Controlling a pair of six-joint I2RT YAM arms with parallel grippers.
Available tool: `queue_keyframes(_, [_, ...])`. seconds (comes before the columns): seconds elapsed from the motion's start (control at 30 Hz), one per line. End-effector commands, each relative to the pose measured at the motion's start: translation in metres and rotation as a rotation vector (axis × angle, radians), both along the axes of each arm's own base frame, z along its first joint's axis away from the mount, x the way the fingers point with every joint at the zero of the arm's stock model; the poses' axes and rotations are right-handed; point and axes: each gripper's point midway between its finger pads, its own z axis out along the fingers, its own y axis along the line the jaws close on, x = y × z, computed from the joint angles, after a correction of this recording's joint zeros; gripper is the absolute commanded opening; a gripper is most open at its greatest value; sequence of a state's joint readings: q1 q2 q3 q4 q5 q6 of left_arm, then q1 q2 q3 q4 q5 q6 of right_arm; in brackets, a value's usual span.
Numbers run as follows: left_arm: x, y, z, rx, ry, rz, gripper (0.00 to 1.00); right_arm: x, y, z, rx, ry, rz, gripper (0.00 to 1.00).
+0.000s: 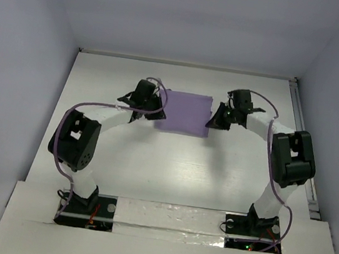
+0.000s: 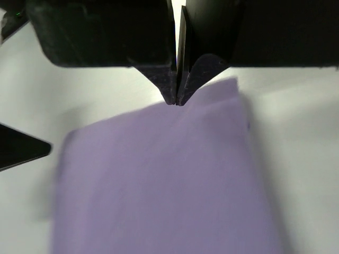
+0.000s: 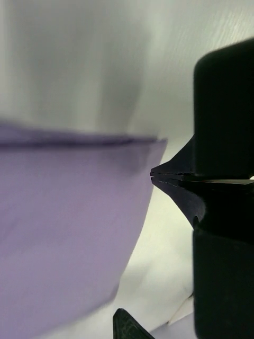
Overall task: Fold and stack the t-shirts
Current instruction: Smooth out wrinkles on the folded tshirt
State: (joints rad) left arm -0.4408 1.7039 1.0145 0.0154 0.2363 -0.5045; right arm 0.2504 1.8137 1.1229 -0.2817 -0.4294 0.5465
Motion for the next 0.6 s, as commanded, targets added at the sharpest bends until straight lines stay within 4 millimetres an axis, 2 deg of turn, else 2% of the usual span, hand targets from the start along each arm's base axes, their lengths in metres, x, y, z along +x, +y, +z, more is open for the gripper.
queue_keyframes(0.0, [0.045,-0.009,0.074,-0.077,-0.17,-0.005,0.0,0.042,0.012,0.061,0.051,-0.158,0.02,0.0])
queue_keyframes(0.03, [0.05,-0.016,0.076,-0.098,-0.162,-0.02,0.0,0.05,0.015,0.062,0.062,-0.163,0.024,0.0])
queue_keyframes(0.07, [0.069,-0.021,0.078,-0.109,-0.166,-0.014,0.0,0.066,0.02,0.075,0.077,-0.197,0.026,0.0])
queue_keyframes(0.1, [0.079,-0.021,0.079,-0.115,-0.17,-0.009,0.0,0.075,0.024,0.063,0.082,-0.179,0.029,0.0])
queue_keyframes(0.13, [0.096,-0.028,0.093,-0.128,-0.208,-0.009,0.0,0.084,0.027,0.063,0.088,-0.191,0.028,0.0])
queue_keyframes(0.17, [0.108,-0.027,0.071,-0.115,-0.172,0.004,0.0,0.098,0.03,0.073,0.098,-0.225,0.027,0.0])
queue_keyframes(0.2, [0.118,-0.025,0.07,-0.127,-0.169,0.007,0.0,0.105,0.033,0.073,0.107,-0.227,0.029,0.0])
queue_keyframes(0.23, [0.126,-0.029,0.067,-0.132,-0.167,0.006,0.0,0.114,0.032,0.059,0.111,-0.205,0.02,0.0])
queue_keyframes(0.27, [0.143,-0.029,0.06,-0.136,-0.165,0.013,0.0,0.121,0.035,0.058,0.124,-0.21,0.023,0.0])
queue_keyframes(0.3, [0.15,-0.032,0.058,-0.135,-0.169,0.011,0.0,0.135,0.036,0.069,0.144,-0.241,0.018,0.0])
queue_keyframes(0.33, [0.16,-0.029,0.054,-0.133,-0.172,0.02,0.0,0.141,0.041,0.057,0.165,-0.213,0.02,0.0])
queue_keyframes(0.37, [0.175,-0.027,0.045,-0.128,-0.174,0.027,0.0,0.149,0.036,0.056,0.176,-0.215,0.008,0.0])
queue_keyframes(0.4, [0.177,-0.027,0.039,-0.112,-0.163,0.018,0.0,0.163,0.033,0.066,0.196,-0.24,0.001,0.0])
queue_keyframes(0.43, [0.183,-0.023,0.032,-0.105,-0.15,0.025,0.0,0.168,0.03,0.062,0.209,-0.225,-0.011,0.0])
queue_keyframes(0.47, [0.193,-0.019,0.025,-0.1,-0.153,0.034,0.0,0.177,0.021,0.044,0.215,-0.194,-0.031,0.0])
queue_keyframes(0.53, [0.201,-0.015,0.02,-0.1,-0.168,0.042,0.0,0.19,0.015,0.043,0.245,-0.193,-0.049,0.0])
queue_keyframes(0.57, [0.207,-0.01,0.013,-0.094,-0.167,0.053,0.0,0.193,0.01,0.025,0.241,-0.162,-0.061,0.0])
